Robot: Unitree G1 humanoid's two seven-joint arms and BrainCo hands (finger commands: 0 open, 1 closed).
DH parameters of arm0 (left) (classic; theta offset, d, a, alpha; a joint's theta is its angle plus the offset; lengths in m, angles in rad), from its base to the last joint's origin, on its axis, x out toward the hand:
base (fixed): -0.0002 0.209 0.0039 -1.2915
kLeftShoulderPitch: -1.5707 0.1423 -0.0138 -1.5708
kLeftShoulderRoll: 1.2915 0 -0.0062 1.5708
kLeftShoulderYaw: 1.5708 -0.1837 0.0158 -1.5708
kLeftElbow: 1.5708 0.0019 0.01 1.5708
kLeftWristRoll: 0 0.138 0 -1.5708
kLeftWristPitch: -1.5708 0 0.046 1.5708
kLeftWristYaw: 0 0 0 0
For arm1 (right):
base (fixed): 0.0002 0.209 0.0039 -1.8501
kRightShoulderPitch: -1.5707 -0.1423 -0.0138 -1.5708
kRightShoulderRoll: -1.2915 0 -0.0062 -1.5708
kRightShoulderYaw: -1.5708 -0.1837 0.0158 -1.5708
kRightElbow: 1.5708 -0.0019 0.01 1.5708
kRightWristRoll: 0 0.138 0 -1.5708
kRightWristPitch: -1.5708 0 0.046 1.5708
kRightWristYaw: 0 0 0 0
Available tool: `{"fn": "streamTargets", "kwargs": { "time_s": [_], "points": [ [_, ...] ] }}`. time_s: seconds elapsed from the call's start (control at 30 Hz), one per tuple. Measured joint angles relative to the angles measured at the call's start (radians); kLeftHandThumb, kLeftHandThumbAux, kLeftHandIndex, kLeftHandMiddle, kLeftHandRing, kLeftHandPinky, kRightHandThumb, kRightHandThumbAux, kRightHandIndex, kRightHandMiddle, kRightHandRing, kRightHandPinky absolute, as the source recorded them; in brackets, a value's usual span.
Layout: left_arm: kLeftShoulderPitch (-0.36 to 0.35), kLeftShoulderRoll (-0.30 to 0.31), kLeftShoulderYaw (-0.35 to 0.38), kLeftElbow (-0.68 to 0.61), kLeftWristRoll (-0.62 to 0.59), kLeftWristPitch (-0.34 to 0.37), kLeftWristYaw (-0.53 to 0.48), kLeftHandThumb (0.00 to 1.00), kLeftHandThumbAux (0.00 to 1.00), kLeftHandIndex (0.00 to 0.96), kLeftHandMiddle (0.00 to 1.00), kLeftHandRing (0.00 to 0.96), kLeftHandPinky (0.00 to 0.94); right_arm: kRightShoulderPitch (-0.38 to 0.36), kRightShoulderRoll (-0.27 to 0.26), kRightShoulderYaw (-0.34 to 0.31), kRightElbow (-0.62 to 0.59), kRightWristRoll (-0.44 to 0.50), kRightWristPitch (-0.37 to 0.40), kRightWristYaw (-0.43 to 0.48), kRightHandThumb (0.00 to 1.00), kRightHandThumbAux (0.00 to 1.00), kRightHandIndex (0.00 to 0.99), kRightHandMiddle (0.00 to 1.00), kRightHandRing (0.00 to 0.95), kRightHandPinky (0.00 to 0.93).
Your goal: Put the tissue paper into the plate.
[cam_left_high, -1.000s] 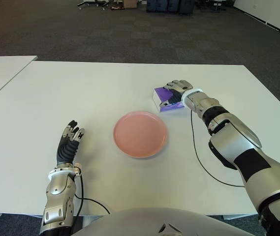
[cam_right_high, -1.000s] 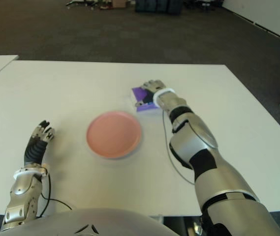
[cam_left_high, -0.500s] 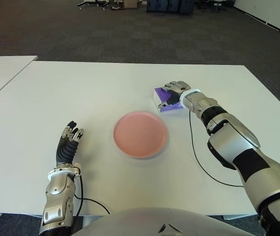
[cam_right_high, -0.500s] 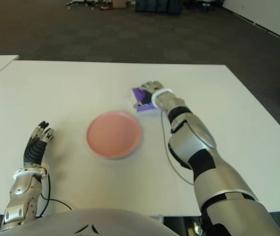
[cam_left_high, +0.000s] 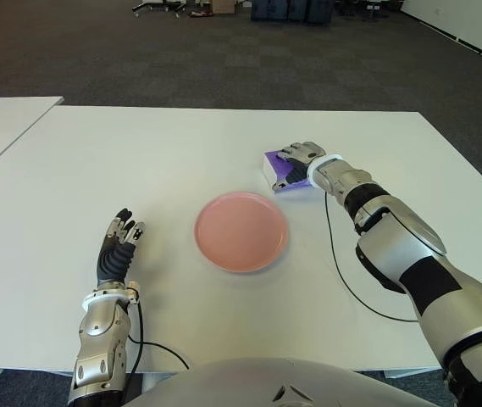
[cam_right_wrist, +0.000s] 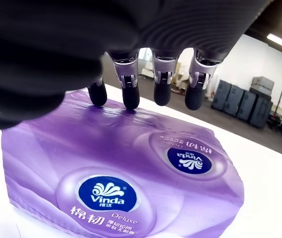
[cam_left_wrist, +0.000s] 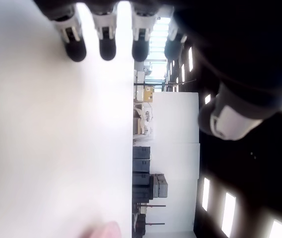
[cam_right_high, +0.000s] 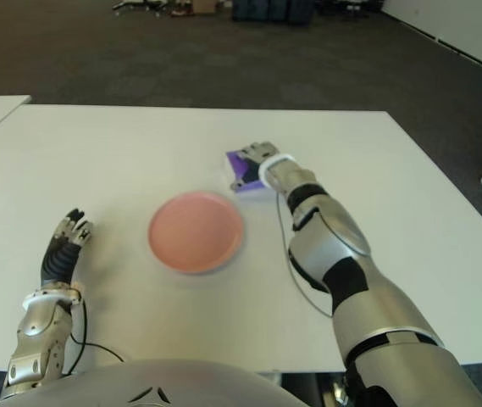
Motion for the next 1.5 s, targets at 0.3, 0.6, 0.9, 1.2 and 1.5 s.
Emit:
{"fn": "streamTargets", "kwargs": {
  "time_s": [0.3, 0.6, 0.9, 1.2, 1.5],
  "points": [
    [0.000, -0.003, 0.000, -0.001, -0.002, 0.000, 0.000, 0.044, 0.520, 0.000, 0.000, 0.000, 0.004, 0.000, 0.000, 0.005, 0.000, -0.005, 0.000, 0.000, 0.402, 0.264, 0.000, 0.000, 0.000, 0.000],
    [0.001, -0.005, -0.003, -0.001, 0.011, -0.001, 0.003, 0.029, 0.517, 0.000, 0.000, 0.000, 0.000, 0.000, 0.000, 0.004, 0.000, -0.005, 0.002, 0.000, 0.398, 0.264, 0.000, 0.000, 0.000, 0.000],
    [0.005, -0.005, -0.007, -0.005, 0.028, -0.001, 0.007, 0.024, 0.519, 0.000, 0.000, 0.000, 0.005, -0.001, -0.009, 0.003, 0.000, -0.007, 0.005, -0.008, 0.407, 0.256, 0.000, 0.000, 0.000, 0.000],
    [0.015, -0.005, -0.006, -0.022, 0.013, -0.001, 0.007, 0.023, 0.534, 0.000, 0.000, 0.000, 0.007, 0.004, -0.020, 0.039, 0.003, -0.041, 0.038, -0.031, 0.437, 0.263, 0.000, 0.000, 0.000, 0.000],
    [0.025, -0.005, -0.001, -0.032, 0.007, -0.001, 0.007, 0.022, 0.540, 0.000, 0.000, 0.000, 0.031, 0.036, -0.021, 0.064, 0.005, -0.055, 0.064, -0.040, 0.459, 0.270, 0.000, 0.000, 0.000, 0.000]
  ]
}}
